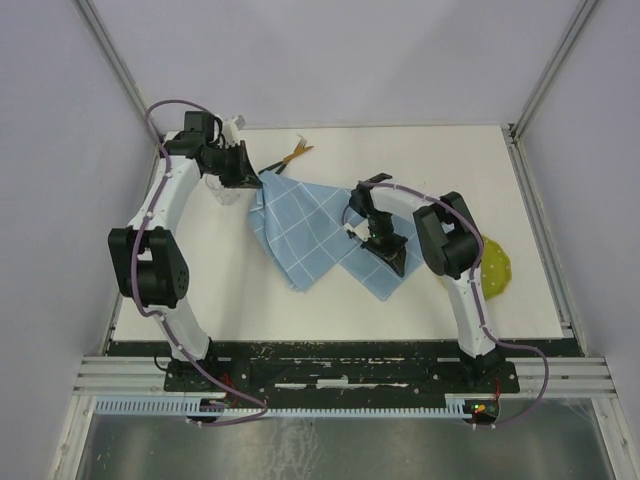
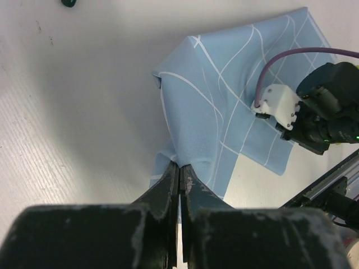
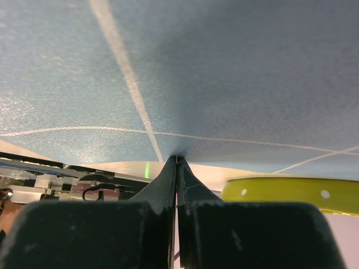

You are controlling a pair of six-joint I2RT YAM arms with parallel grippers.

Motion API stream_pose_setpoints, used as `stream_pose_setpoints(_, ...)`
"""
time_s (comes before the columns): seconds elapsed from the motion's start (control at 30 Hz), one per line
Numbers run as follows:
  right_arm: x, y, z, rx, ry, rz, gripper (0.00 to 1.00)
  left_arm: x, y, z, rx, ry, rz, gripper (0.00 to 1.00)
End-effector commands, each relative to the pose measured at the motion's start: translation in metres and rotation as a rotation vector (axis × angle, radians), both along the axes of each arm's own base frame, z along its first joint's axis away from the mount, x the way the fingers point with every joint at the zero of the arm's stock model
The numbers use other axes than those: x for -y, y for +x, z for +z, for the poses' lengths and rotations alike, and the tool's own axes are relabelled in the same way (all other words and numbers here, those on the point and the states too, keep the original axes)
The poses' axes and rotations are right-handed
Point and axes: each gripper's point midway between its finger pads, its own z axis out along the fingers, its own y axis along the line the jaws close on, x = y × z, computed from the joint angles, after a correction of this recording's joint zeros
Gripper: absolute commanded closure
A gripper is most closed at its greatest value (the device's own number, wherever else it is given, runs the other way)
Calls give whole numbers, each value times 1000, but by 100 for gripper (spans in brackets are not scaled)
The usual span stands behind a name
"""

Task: Set the dinner table for one person
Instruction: Flatten out the napkin at the center of the board.

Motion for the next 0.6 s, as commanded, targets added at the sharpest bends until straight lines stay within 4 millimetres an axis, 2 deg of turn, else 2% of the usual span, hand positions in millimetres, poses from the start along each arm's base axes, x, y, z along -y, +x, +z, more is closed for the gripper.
stream_pose_setpoints(0.0,-20,-11,-6,-30,64,49,98,-3,-9,40,87,-22,6,97)
stream_pose_setpoints(0.17,-37,-35,-2,-34,87,156,98,-10,-17,37,81,23,8,97)
stream_pose_setpoints(0.3,-42,-48,-5,-35,65,220,98,-7,-11,43,87,3,11,97)
stream_pose_setpoints(0.43,-45,-47,2,2,60,255,98,-5,7,52,103,-8,22,97)
stream_pose_setpoints(0.57,-46,-38,23,86,81,267,98,-9,18,47,102,18,31,97)
